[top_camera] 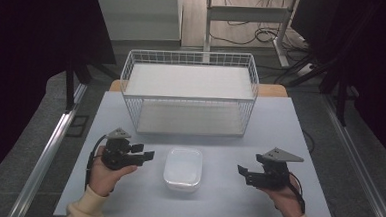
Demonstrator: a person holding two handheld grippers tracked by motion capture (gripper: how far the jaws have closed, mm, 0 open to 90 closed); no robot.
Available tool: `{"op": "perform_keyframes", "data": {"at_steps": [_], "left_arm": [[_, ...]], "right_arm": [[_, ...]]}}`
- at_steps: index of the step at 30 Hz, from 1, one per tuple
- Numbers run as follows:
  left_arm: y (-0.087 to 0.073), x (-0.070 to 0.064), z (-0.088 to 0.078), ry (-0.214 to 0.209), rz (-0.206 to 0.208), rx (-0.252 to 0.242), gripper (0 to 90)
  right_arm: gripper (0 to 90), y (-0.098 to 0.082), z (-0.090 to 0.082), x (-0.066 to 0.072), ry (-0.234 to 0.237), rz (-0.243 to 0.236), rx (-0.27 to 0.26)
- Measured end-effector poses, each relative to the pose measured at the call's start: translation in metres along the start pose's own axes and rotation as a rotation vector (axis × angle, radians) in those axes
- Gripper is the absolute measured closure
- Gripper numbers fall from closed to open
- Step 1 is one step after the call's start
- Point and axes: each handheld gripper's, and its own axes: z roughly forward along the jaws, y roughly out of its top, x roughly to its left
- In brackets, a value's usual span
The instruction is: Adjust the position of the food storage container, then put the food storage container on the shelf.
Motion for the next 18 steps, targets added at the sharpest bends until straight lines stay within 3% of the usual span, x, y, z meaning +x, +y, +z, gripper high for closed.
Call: {"op": "perform_keyframes", "data": {"at_steps": [3,15,18], "left_arm": [[0.001,0.001,-0.003,-0.013,-0.012,-0.012,35.7],[-0.001,0.002,-0.006,-0.026,-0.035,-0.010,30.0],[-0.001,0.001,0.000,-0.040,-0.039,0.001,28.9]], "right_arm": [[17.3,0.001,0.001,0.000,0.022,0.029,0.024],[17.8,0.003,0.004,0.005,0.051,0.018,0.016],[18.5,0.004,0.005,0.010,0.083,0.008,0.006]]}}
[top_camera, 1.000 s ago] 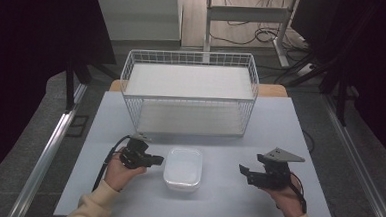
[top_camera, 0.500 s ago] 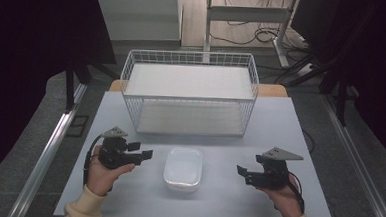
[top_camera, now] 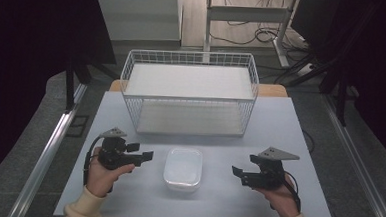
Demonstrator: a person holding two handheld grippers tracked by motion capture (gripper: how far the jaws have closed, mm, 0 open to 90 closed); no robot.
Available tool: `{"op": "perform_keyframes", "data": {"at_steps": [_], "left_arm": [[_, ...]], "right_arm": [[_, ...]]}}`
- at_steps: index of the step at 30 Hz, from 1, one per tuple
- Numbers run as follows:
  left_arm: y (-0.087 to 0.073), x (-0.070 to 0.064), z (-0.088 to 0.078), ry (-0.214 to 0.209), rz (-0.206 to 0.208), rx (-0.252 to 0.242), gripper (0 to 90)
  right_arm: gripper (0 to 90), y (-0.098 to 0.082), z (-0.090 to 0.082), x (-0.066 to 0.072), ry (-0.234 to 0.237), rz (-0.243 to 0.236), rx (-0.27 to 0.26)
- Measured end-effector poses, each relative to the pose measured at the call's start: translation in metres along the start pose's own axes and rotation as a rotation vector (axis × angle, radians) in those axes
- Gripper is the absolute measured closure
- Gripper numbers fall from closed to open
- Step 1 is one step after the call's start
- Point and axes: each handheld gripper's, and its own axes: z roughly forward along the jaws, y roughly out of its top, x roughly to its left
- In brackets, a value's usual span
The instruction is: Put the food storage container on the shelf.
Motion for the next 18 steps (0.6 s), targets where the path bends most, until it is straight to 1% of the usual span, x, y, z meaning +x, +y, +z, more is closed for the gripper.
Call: {"op": "perform_keyframes", "data": {"at_steps": [4,5,6,7,8,9,10,11,12,14,15,16,18], "left_arm": [[0.000,-0.001,0.006,-0.011,-0.001,0.006,29.0],[-0.001,-0.001,0.010,-0.016,-0.006,0.008,29.6],[-0.001,-0.001,0.010,-0.016,-0.006,0.008,29.6],[-0.002,0.000,0.013,-0.036,-0.022,0.010,29.6],[-0.002,0.000,0.013,-0.036,-0.022,0.010,29.6],[-0.002,0.001,0.014,-0.045,-0.040,0.012,29.7],[-0.002,0.001,0.014,-0.045,-0.040,0.012,29.8],[0.000,0.001,0.016,-0.053,-0.069,-0.002,30.1],[0.000,0.001,0.016,-0.053,-0.069,-0.002,30.2],[0.002,0.000,0.018,-0.082,-0.091,-0.007,30.5],[0.004,-0.002,0.020,-0.088,-0.091,0.000,30.5],[0.004,-0.002,0.020,-0.088,-0.091,0.000,30.5],[0.005,-0.002,0.022,-0.093,-0.096,0.006,31.7]], "right_arm": [[18.8,-0.001,0.003,0.003,0.015,0.004,0.006],[19.0,-0.001,0.003,0.005,0.011,0.015,0.000],[19.0,-0.001,0.003,0.005,0.011,0.015,0.000],[19.7,0.002,0.003,0.007,0.023,0.037,-0.010],[19.7,0.002,0.003,0.007,0.023,0.037,-0.010],[21.0,0.005,0.004,0.010,0.045,0.062,-0.018],[21.1,0.006,0.005,0.011,0.052,0.067,-0.018],[21.4,0.007,0.008,0.013,0.065,0.082,-0.012],[21.4,0.007,0.008,0.013,0.065,0.082,-0.012],[22.0,0.010,0.016,0.016,0.072,0.103,0.011],[22.7,0.015,0.020,0.020,0.077,0.107,0.022],[22.7,0.015,0.020,0.020,0.077,0.107,0.022],[23.3,0.023,0.023,0.026,0.087,0.117,0.007]]}}
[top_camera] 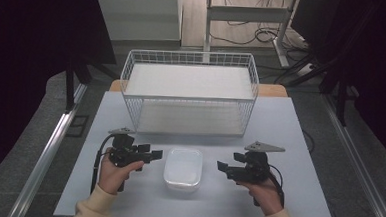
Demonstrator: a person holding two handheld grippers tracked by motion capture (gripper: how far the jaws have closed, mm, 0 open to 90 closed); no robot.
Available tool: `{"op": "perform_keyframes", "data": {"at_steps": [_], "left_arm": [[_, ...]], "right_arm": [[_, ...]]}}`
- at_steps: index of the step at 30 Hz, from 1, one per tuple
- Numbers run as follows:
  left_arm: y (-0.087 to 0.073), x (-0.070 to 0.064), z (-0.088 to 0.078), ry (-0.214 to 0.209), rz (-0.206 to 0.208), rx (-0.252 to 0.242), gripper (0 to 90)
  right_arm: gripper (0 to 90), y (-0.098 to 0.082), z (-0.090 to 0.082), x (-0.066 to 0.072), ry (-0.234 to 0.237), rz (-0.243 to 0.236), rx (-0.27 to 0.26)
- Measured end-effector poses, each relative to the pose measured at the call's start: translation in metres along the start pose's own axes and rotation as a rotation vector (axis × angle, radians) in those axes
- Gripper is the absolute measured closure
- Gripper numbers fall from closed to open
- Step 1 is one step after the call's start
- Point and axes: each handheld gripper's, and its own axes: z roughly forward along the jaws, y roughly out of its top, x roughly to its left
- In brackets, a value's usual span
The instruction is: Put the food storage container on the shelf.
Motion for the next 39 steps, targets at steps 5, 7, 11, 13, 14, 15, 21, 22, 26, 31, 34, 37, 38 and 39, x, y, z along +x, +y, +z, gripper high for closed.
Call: {"op": "perform_keyframes", "data": {"at_steps": [5,7,11,13,14,15,21,22,26,31,34,37,38,39], "left_arm": [[-0.001,0.002,0.003,-0.013,-0.005,0.027,34.7],[-0.001,0.002,0.004,-0.024,-0.011,0.028,34.9],[-0.002,0.002,0.010,-0.040,-0.014,0.053,35.1],[-0.003,0.002,0.013,-0.062,-0.026,0.061,35.1],[-0.003,0.002,0.013,-0.062,-0.026,0.061,35.4],[-0.004,0.002,0.017,-0.075,-0.034,0.066,36.3],[-0.007,0.002,0.026,-0.084,-0.038,0.090,37.7],[-0.008,0.002,0.028,-0.093,-0.043,0.096,38.0],[-0.009,0.003,0.032,-0.097,-0.051,0.098,38.4],[-0.011,0.003,0.039,-0.110,-0.058,0.112,39.9],[-0.012,0.002,0.042,-0.122,-0.059,0.131,40.9],[-0.013,0.001,0.045,-0.131,-0.059,0.146,46.4],[-0.014,0.001,0.046,-0.118,-0.050,0.158,48.5],[-0.015,0.000,0.047,-0.109,-0.057,0.151,50.3]], "right_arm": [[23.7,0.009,0.011,0.011,0.016,0.006,0.002],[24.1,0.011,0.019,0.015,0.024,0.016,0.010],[24.6,0.009,0.036,0.019,0.065,0.045,0.036],[24.6,0.007,0.042,0.021,0.078,0.050,0.046],[24.6,0.007,0.042,0.021,0.078,0.050,0.046],[25.1,0.006,0.046,0.022,0.085,0.053,0.053],[28.2,0.002,0.051,0.025,0.097,0.079,0.070],[29.4,0.000,0.054,0.026,0.097,0.091,0.081],[30.0,-0.003,0.059,0.027,0.101,0.103,0.098],[31.3,-0.008,0.066,0.026,0.133,0.185,0.103],[33.4,-0.011,0.068,0.026,0.136,0.195,0.111],[36.6,-0.013,0.071,0.028,0.155,0.194,0.131],[37.1,-0.013,0.071,0.030,0.164,0.195,0.135],[37.7,-0.014,0.071,0.031,0.162,0.192,0.133]]}}
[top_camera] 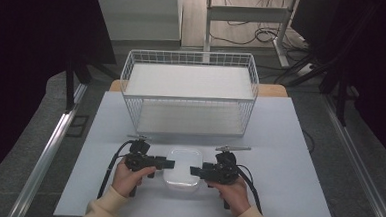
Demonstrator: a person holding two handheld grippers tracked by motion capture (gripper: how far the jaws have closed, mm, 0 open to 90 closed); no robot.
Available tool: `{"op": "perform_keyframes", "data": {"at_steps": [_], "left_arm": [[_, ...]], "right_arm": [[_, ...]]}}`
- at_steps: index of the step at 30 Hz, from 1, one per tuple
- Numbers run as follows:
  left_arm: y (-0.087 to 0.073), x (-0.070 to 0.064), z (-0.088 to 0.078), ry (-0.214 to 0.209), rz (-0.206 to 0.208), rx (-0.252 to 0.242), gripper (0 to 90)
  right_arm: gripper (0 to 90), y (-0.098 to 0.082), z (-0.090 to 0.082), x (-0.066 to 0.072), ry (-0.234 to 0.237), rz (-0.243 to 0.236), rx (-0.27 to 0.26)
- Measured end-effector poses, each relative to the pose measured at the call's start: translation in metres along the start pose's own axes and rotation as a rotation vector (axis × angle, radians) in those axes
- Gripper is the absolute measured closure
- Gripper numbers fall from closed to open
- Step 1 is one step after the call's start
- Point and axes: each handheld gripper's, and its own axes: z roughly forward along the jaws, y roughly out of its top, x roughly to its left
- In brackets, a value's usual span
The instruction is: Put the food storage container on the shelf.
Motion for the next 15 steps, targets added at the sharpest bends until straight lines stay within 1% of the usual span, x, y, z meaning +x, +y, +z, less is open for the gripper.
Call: {"op": "perform_keyframes", "data": {"at_steps": [1,2,3,4,5,6,7,8,10,11,13,14,15], "left_arm": [[0.000,0.000,0.000,0.001,-0.004,0.000,50.5],[0.000,0.000,-0.001,0.004,-0.010,-0.004,51.3],[-0.001,0.000,-0.002,0.004,-0.023,-0.017,53.9],[-0.001,0.000,-0.002,0.004,-0.023,-0.017,56.1],[-0.003,0.002,-0.003,-0.011,-0.049,-0.030,57.4],[-0.003,0.004,-0.004,-0.020,-0.059,-0.035,58.6],[-0.003,0.004,-0.004,-0.020,-0.059,-0.035,59.8],[-0.004,0.004,-0.005,-0.024,-0.066,-0.040,60.7],[-0.005,0.002,-0.008,-0.022,-0.061,-0.045,61.9],[-0.005,0.002,-0.008,-0.022,-0.061,-0.045,62.6],[-0.006,0.000,-0.010,-0.019,-0.059,-0.050,64.3],[-0.008,-0.002,-0.012,-0.018,-0.055,-0.068,65.5],[-0.008,-0.004,-0.013,-0.013,-0.051,-0.073,66.5]], "right_arm": [[39.7,0.000,-0.001,0.001,-0.006,0.002,-0.004],[43.4,0.000,-0.001,0.001,-0.008,0.003,-0.009],[48.0,0.000,-0.004,0.000,-0.011,0.008,-0.022],[48.0,0.000,-0.004,0.000,-0.011,0.008,-0.022],[55.6,-0.001,-0.008,-0.002,-0.001,0.025,-0.042],[57.3,-0.001,-0.009,-0.003,0.006,0.033,-0.043],[57.3,-0.001,-0.009,-0.003,0.006,0.033,-0.043],[60.6,-0.001,-0.010,-0.006,0.028,0.063,-0.046],[63.2,-0.002,-0.012,-0.007,0.043,0.086,-0.050],[64.3,-0.003,-0.013,-0.007,0.050,0.096,-0.053],[65.4,-0.003,-0.014,-0.007,0.055,0.100,-0.058],[67.7,-0.005,-0.016,-0.007,0.064,0.118,-0.070],[68.4,-0.005,-0.018,-0.006,0.064,0.119,-0.073]]}}
